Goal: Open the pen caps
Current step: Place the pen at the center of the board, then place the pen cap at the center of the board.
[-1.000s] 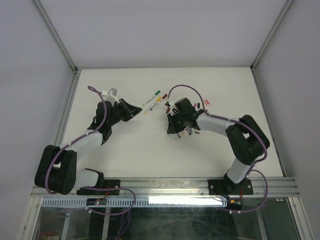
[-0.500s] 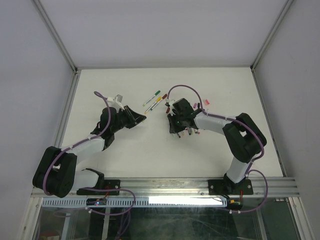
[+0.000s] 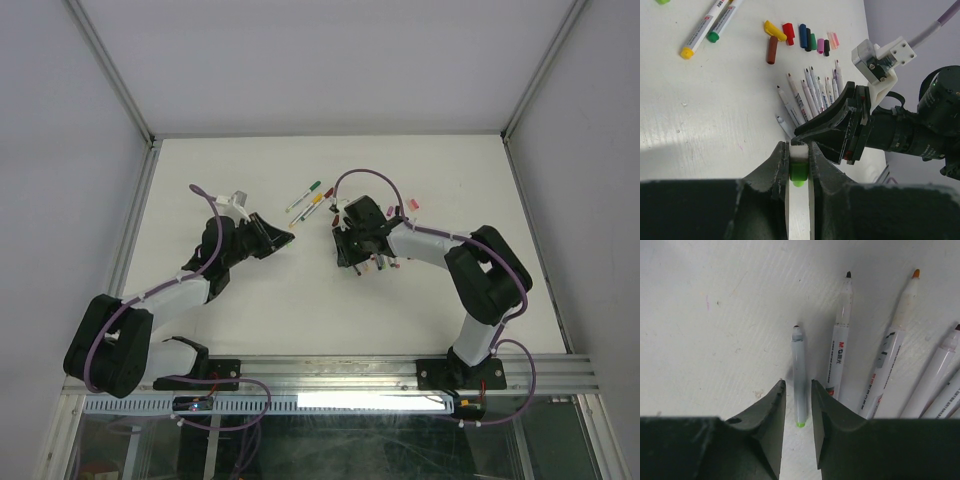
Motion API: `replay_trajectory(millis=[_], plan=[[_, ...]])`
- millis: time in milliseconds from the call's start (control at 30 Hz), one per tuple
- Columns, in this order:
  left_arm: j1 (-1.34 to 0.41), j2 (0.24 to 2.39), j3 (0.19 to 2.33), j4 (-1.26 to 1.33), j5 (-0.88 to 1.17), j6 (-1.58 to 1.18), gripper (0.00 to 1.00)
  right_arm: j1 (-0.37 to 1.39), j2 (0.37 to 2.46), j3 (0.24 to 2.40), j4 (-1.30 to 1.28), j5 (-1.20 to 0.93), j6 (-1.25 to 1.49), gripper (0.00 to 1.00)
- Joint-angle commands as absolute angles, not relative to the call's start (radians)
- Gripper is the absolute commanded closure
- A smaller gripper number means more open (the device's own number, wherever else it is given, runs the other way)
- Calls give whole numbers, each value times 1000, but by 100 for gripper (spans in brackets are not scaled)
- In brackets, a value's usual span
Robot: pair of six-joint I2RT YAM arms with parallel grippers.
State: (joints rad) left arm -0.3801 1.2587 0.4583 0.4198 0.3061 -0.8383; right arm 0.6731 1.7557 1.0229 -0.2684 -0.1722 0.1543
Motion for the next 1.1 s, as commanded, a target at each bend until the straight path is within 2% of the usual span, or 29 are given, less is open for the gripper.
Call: replay_trajectory(millis=[0, 500, 733, 833, 933, 1067], plan=[[-388, 1216, 452, 483, 288, -845, 100, 677, 1745, 1066, -261, -184, 141, 71], [-446, 1221, 470, 457, 246, -808, 97, 636, 1625, 1069, -265, -343, 91, 68], [-501, 1286, 525, 428, 199, -767, 97, 532, 1543, 1070, -283, -462, 43, 68], [-522, 1323, 561, 402, 178, -740, 98, 482, 1510, 1068, -294, -549, 1, 68], [-540, 1364, 606, 363, 156, -706, 98, 425, 1489, 1078, -343, -691, -78, 63], [-556, 1421, 683, 300, 133, -653, 98, 356, 1501, 1122, -466, -902, -216, 65]])
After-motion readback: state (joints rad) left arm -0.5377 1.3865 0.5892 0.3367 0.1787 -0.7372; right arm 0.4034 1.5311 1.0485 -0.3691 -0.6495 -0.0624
